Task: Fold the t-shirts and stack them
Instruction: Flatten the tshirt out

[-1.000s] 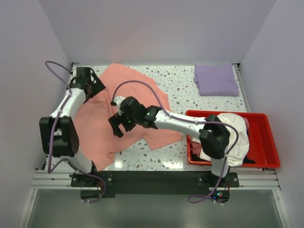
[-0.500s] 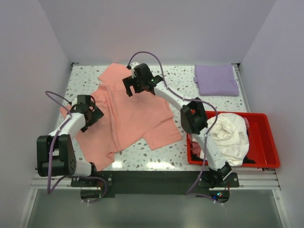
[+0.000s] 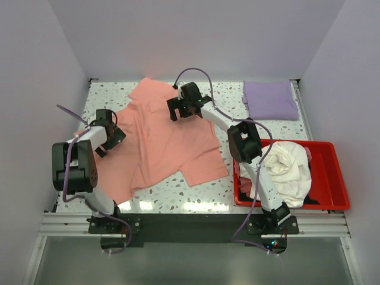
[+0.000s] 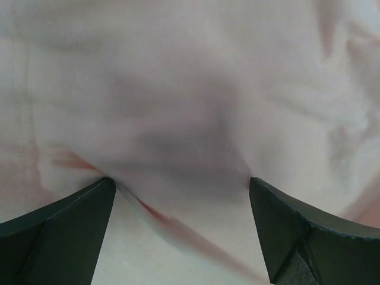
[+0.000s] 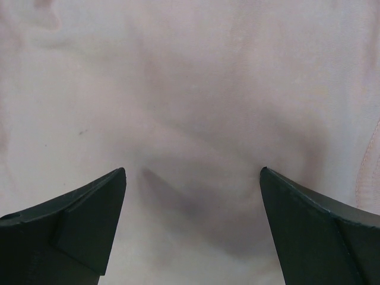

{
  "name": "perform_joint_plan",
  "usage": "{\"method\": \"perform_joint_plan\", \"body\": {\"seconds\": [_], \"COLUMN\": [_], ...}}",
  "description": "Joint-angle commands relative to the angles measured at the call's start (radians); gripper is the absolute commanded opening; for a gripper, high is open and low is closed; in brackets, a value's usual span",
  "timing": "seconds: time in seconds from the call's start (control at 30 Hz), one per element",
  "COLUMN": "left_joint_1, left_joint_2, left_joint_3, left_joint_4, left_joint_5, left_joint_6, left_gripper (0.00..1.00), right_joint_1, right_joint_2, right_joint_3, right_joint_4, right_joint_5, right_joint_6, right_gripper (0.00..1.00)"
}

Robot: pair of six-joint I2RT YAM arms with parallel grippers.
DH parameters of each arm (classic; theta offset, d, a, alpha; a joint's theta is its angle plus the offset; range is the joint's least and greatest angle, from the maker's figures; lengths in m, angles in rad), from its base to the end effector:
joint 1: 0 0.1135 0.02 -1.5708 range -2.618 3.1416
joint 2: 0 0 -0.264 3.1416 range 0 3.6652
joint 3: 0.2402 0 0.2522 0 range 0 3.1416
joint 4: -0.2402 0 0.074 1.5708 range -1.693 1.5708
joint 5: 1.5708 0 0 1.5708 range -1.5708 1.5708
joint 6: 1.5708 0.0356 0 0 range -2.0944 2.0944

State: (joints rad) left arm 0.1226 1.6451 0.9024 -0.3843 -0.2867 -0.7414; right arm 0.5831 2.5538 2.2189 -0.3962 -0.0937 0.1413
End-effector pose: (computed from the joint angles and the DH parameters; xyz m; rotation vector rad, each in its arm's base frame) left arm 0.3035 0.0475 0.1576 -1.1784 2.3515 0.1808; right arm 0.4758 0.3179 0.1630 -0.5617 2.2774 0.4737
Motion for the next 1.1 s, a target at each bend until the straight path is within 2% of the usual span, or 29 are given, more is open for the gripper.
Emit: {"method": "perform_joint_plan", "body": {"seconds": [0.0, 0.13, 0.2, 0.47, 0.57, 0.77, 1.07], "left_joint_1": [0.006, 0.006, 0.006, 0.005, 0.0, -0.034, -0.06], "left_joint_2": [0.159, 0.339, 0.378, 0.535, 0.576, 0.53, 0.286], "left_joint_3": [0.117, 0.32, 0.39, 0.591, 0.636, 0.652, 0.6], "left_joint_4": [0.01, -0.069, -0.074, -0.074, -0.068, -0.05, -0.096], "left_joint_5": [0.009, 0.024, 0.046, 0.145, 0.202, 0.196, 0.123], "left_joint_6": [-0.015, 0.022, 0.046, 0.134, 0.151, 0.166, 0.16], "left_gripper": [1.0, 1.0, 1.0, 1.0, 1.0, 1.0, 1.0], "right_joint_1": [-0.048, -0.103, -0.121, -0.18, -0.18, -0.177, -0.147], "right_joint_2": [-0.064, -0.116, -0.145, -0.26, -0.312, -0.456, -0.621], "right_joint_3": [-0.106, -0.208, -0.266, -0.488, -0.571, -0.665, -0.559], "right_joint_4": [-0.098, -0.127, -0.138, -0.089, -0.055, -0.012, -0.108], "right_joint_5": [0.051, 0.058, 0.075, 0.091, 0.046, 0.068, 0.091], "right_joint_6": [0.037, 0.046, 0.064, 0.144, 0.173, 0.205, 0.073], "right_gripper": [0.99, 0.99, 0.99, 0.99, 0.99, 0.99, 0.99]}}
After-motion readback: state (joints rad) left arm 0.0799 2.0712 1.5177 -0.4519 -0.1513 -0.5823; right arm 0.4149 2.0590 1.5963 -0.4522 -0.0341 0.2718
